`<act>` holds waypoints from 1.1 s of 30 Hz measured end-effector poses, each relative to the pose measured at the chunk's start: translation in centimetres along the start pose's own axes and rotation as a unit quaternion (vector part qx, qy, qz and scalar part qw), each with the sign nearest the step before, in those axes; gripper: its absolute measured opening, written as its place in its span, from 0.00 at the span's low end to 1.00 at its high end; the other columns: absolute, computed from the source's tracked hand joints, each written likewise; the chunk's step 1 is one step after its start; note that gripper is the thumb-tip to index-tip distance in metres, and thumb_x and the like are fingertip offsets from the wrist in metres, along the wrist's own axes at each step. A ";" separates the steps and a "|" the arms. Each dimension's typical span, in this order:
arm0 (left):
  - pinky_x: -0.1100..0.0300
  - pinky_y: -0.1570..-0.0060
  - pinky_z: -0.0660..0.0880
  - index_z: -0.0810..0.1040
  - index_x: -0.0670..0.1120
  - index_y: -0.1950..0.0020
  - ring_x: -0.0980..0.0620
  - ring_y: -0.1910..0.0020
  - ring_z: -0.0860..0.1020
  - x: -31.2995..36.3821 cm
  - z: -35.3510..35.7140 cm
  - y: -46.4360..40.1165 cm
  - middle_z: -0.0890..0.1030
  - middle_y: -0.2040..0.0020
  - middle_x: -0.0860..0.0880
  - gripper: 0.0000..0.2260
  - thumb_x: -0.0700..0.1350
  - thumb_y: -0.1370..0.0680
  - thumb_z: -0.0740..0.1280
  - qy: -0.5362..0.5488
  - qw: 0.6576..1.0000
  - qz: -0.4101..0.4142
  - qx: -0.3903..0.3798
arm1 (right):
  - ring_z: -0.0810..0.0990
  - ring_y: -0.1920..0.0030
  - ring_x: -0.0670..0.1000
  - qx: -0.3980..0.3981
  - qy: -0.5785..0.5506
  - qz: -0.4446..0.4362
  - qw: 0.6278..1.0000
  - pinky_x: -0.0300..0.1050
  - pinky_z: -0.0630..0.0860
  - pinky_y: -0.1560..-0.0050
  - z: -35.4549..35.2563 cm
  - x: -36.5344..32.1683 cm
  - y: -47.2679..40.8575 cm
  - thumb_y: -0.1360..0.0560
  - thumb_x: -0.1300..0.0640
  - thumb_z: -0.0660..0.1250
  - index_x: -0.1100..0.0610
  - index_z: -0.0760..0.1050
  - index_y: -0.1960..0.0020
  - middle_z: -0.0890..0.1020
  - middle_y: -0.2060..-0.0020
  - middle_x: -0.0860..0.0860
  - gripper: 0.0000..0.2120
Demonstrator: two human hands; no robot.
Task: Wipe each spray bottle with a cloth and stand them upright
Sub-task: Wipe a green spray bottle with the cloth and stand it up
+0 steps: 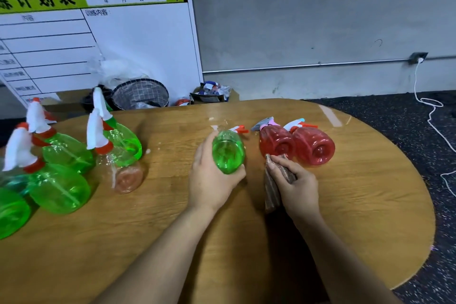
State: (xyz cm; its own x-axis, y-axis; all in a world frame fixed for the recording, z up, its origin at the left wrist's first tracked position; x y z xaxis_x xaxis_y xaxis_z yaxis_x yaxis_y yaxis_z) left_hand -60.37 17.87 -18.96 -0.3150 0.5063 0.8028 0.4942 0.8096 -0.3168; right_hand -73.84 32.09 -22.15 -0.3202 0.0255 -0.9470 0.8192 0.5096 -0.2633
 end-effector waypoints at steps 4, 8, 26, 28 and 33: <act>0.59 0.32 0.73 0.68 0.60 0.24 0.57 0.34 0.78 0.7 -3.8 1.6 0.81 0.35 0.58 0.42 0.52 0.36 0.82 0.120 0.992 -0.004 0.030 | 0.82 0.41 0.37 -0.005 -0.083 0.052 0.995 0.38 0.77 0.37 1.2 -2.4 1.5 0.21 0.57 0.74 0.45 0.85 0.43 0.87 0.46 0.40 0.10; 0.68 0.38 0.74 0.70 0.50 0.27 0.61 0.40 0.81 4.0 -8.1 2.0 0.82 0.39 0.58 0.38 0.43 0.34 0.81 0.225 0.972 0.021 0.065 | 0.84 0.47 0.37 -0.012 -0.216 0.077 0.973 0.30 0.77 0.47 4.5 -7.9 2.8 0.19 0.60 0.70 0.55 0.85 0.41 0.88 0.48 0.42 0.09; 0.57 0.44 0.82 0.69 0.59 0.26 0.53 0.42 0.85 16.7 -23.6 8.0 0.87 0.45 0.59 0.41 0.43 0.35 0.81 0.419 0.904 0.075 -0.033 | 0.85 0.41 0.50 -0.069 -0.442 -0.051 0.893 0.42 0.81 0.40 4.3 -30.7 9.8 0.17 0.60 0.64 0.58 0.81 0.37 0.87 0.43 0.52 0.11; 0.55 0.46 0.82 0.68 0.61 0.24 0.49 0.39 0.84 17.6 -24.6 9.4 0.87 0.41 0.56 0.40 0.40 0.32 0.78 0.439 0.894 0.075 -0.046 | 0.84 0.38 0.51 -0.072 -0.431 -0.073 0.897 0.43 0.80 0.38 3.8 -31.7 11.3 0.17 0.59 0.64 0.57 0.81 0.36 0.86 0.41 0.52 0.12; 0.44 0.33 0.78 0.71 0.64 0.24 0.44 0.33 0.82 19.9 -27.2 12.7 0.82 0.31 0.51 0.32 0.55 0.26 0.78 0.472 0.878 0.068 -0.028 | 0.83 0.36 0.50 -0.104 -0.397 -0.100 0.906 0.40 0.80 0.41 2.7 -33.9 14.6 0.15 0.59 0.60 0.56 0.78 0.32 0.86 0.39 0.51 0.14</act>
State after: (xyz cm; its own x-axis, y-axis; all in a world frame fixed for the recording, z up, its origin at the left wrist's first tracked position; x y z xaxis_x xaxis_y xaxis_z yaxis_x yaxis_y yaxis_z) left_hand -38.37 30.18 6.76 0.5503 0.1038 0.8285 0.5221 0.7316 -0.4385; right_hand -49.69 36.33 5.57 0.0586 -0.6702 -0.7399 0.6482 0.5892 -0.4824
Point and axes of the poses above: each hand's wrist, its own y-axis away from the middle knuckle, its own z-axis out of the palm, x = y × z, the point moved 1 cm from there along -y, towards the middle knuckle
